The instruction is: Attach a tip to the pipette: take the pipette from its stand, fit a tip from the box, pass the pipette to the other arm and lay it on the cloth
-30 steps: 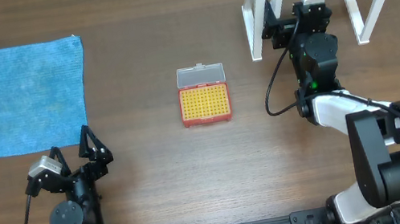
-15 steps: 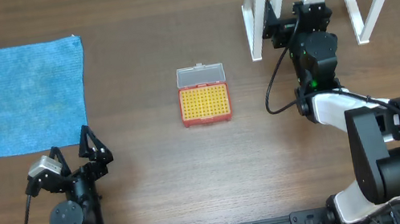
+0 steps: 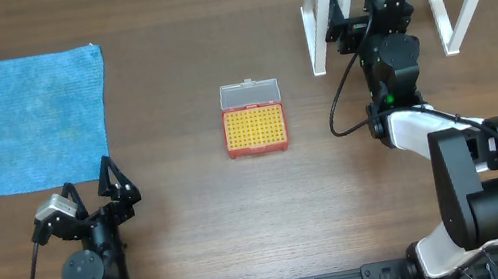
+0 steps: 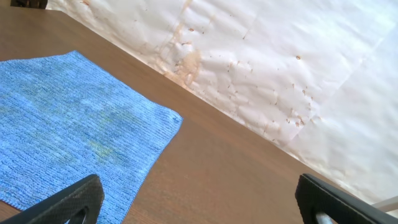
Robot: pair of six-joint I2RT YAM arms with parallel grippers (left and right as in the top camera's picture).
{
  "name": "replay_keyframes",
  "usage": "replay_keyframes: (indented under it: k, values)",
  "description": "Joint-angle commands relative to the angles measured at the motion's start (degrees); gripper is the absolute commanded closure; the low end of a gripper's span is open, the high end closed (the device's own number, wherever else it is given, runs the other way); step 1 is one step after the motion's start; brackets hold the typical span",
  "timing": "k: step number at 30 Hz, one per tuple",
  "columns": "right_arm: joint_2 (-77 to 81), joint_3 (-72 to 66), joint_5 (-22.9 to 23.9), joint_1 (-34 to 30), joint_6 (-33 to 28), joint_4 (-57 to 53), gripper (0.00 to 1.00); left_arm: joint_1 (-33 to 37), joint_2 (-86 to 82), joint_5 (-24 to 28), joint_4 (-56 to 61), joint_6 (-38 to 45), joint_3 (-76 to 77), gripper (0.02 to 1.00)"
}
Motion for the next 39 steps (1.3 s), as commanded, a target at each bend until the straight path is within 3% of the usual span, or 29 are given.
replay_keyframes:
  k: [1, 2, 3, 5, 39]
  values:
    - [0.81, 1.03, -0.11, -0.17, 0.50, 0.04, 0.443, 0.02, -0.33, 0.13, 0.09, 0.46, -0.35, 0.023]
    - [0.81, 1.03, -0.11, -0.17, 0.50, -0.04, 0.658, 0.02, -0.33, 0.13, 0.09, 0.48, -0.35, 0.020]
    - [0.81, 1.03, -0.11, -0.17, 0.50, -0.13, 0.702, 0.02, -0.33, 0.13, 0.09, 0.46, -0.35, 0.023]
    - [0.81, 1.03, -0.11, -0.17, 0.50, -0.31, 0.906, 0.02, -0.33, 0.13, 0.09, 0.46, -0.35, 0.020]
    - [-4.72, 1.03, -0.09, 0.42, 0.50, 0.42, 0.919, 0.02, -0.33, 0.13, 0.09, 0.46, -0.35, 0.023]
